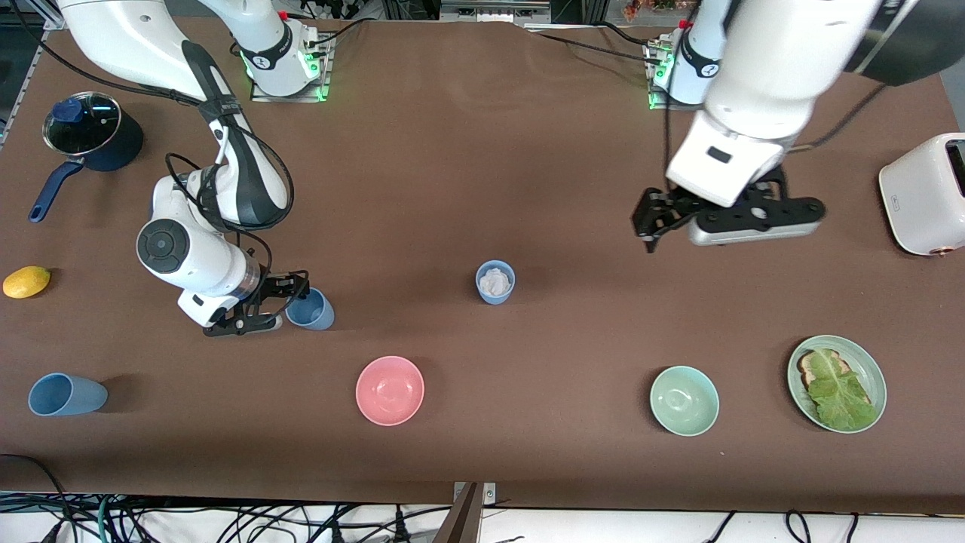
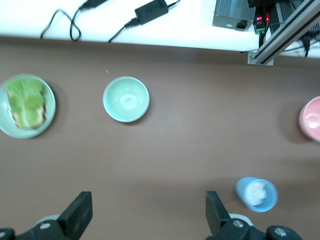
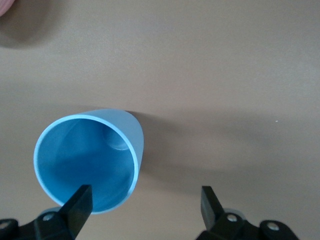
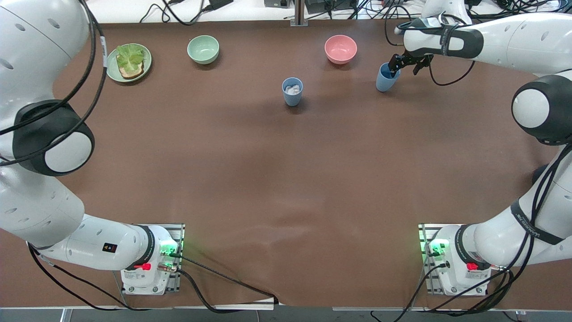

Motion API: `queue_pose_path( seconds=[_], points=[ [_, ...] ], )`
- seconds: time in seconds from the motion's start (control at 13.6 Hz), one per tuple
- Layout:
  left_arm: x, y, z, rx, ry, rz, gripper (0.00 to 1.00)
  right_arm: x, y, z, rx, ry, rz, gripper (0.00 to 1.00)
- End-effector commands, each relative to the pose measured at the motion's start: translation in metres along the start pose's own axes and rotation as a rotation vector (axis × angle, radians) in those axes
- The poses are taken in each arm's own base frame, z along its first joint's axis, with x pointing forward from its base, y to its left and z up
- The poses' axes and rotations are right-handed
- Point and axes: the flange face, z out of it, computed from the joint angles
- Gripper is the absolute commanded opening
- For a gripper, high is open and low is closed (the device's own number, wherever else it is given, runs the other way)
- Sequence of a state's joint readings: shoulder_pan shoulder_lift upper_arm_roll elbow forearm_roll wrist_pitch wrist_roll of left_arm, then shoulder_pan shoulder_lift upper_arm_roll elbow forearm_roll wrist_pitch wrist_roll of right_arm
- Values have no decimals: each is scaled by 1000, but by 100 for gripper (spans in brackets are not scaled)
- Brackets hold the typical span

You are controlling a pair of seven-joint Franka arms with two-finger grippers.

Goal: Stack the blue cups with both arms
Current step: 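Withdraw the left gripper while the right gripper lowers around the blue cup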

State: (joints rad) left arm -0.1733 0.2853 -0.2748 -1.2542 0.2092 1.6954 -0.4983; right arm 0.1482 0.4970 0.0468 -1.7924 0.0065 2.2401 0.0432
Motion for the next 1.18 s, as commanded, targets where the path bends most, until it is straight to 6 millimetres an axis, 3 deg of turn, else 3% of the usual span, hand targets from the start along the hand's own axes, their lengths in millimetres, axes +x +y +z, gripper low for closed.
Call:
queue_pose_path(
  seconds=[0.0,0.15,0.29,0.66,0.81,1.1],
  points=[
    [3,-33,-6,1,-19,54,100,1,-2,4,18,10,6,87],
    [9,-51,-5,8,-21,22,100,1,-3,4,18,12,6,74],
    [16,-82,-8,-11,-34,-35,100,2,-2,3,18,15,11,58],
    [24,-139,6,-36,-118,-139,100,6,-8,-5,24,27,6,15],
    [31,-174,11,-93,-141,-206,100,6,-10,-4,41,26,16,0],
    [32,-197,27,-103,-154,-37,100,6,-12,-4,60,23,30,0]
  ],
)
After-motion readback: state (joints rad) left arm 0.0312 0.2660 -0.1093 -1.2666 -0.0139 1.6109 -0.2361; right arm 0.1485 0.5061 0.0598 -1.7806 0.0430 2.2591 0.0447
